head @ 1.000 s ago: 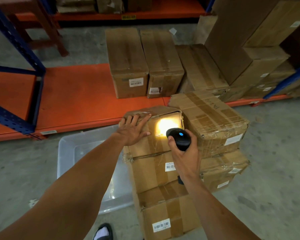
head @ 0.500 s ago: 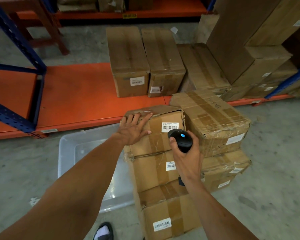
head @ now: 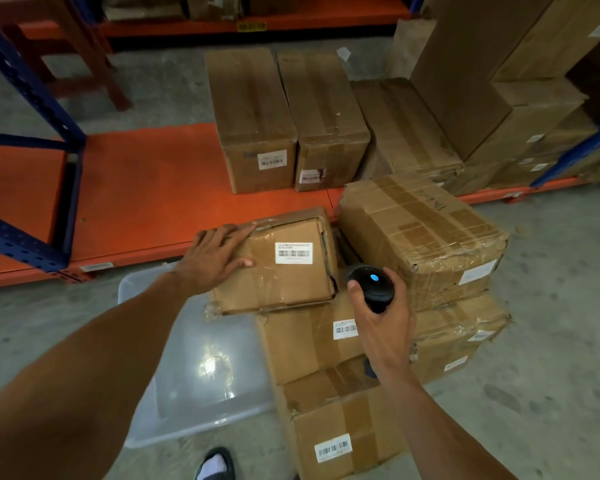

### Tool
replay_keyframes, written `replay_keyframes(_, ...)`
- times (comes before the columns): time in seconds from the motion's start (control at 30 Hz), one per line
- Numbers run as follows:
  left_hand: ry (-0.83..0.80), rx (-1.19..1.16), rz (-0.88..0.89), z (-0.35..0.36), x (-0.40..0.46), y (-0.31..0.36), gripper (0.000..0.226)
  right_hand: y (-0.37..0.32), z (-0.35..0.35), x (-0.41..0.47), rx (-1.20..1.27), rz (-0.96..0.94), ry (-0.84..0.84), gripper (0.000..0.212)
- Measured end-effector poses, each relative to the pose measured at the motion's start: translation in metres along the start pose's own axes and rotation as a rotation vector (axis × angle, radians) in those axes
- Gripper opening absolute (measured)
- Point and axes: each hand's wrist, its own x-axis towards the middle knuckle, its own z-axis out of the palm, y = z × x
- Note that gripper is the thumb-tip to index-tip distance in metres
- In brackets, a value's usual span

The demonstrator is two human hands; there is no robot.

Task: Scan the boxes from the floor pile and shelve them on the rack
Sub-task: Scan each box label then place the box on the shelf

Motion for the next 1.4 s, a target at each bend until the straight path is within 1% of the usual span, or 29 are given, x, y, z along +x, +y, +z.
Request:
replay_keyframes(0.13,-0.003,-0.068,-0.083,-0.006,-0.021,-0.046,0.08,0.017,0.004,0.006,-0.101,0.025,0.002,0.074)
replay_keyframes(0.2,-0.019,-0.126,-0.123,-0.009,-0.031,-0.066,0.074,0.026,0.012,0.013,-0.158,0.032,-0.024,0.076)
replay_keyframes(0.27,-0.059,-0.186,-0.112,-0.012,-0.037,-0.078,0.073,0.031,0.024,0.022,-0.225,0.034,-0.059,0.08)
replay_keyframes(0.37,-0.111,-0.242,-0.119,-0.013,-0.042,-0.082,0.077,0.03,0.047,0.037,-0.357,0.014,-0.105,0.079)
replay_keyframes(0.5,-0.106,-0.247,-0.118,-0.009,-0.043,-0.082,0.078,0.029,0.062,0.047,-0.569,-0.002,-0.145,0.078)
replay_keyframes(0.6,-0.105,-0.247,-0.106,-0.01,-0.041,-0.083,0.078,0.031,0.065,0.047,-0.597,0.042,-0.151,0.076)
replay_keyframes(0.73,-0.093,-0.262,-0.083,-0.012,-0.035,-0.083,0.078,0.033,0.066,0.043,-0.657,0.023,-0.153,0.082)
replay_keyframes(0.83,-0.076,-0.265,-0.093,-0.016,-0.029,-0.084,0.077,0.033,0.067,0.046,-0.642,0.03,-0.137,0.088)
replay_keyframes(0.93,-0.056,-0.26,-0.086,-0.02,-0.022,-0.083,0.075,0.034,0.067,0.048,-0.651,0.032,-0.138,0.09)
replay_keyframes(1.1,-0.06,-0.275,-0.081,-0.023,-0.018,-0.076,0.072,0.03,0.064,0.046,-0.67,0.048,-0.143,0.094)
replay_keyframes(1.17,-0.073,-0.275,-0.09,-0.022,-0.019,-0.075,0.073,0.023,0.065,0.043,-0.666,0.023,-0.117,0.097)
replay_keyframes(1.23,-0.083,-0.28,-0.091,-0.022,-0.022,-0.074,0.074,0.009,0.069,0.041,-0.575,-0.058,-0.066,0.096)
replay_keyframes(1.3,-0.09,-0.289,-0.085,-0.023,-0.024,-0.073,0.075,-0.016,0.078,0.039,-0.398,-0.143,-0.055,0.089)
replay_keyframes(1.37,-0.104,-0.304,-0.099,-0.027,-0.022,-0.07,0.077,-0.049,0.096,0.037,-0.253,-0.2,-0.115,0.085)
replay_keyframes(1.4,-0.101,-0.313,-0.103,-0.028,-0.02,-0.068,0.078,-0.063,0.108,0.037,-0.219,-0.213,-0.155,0.085)
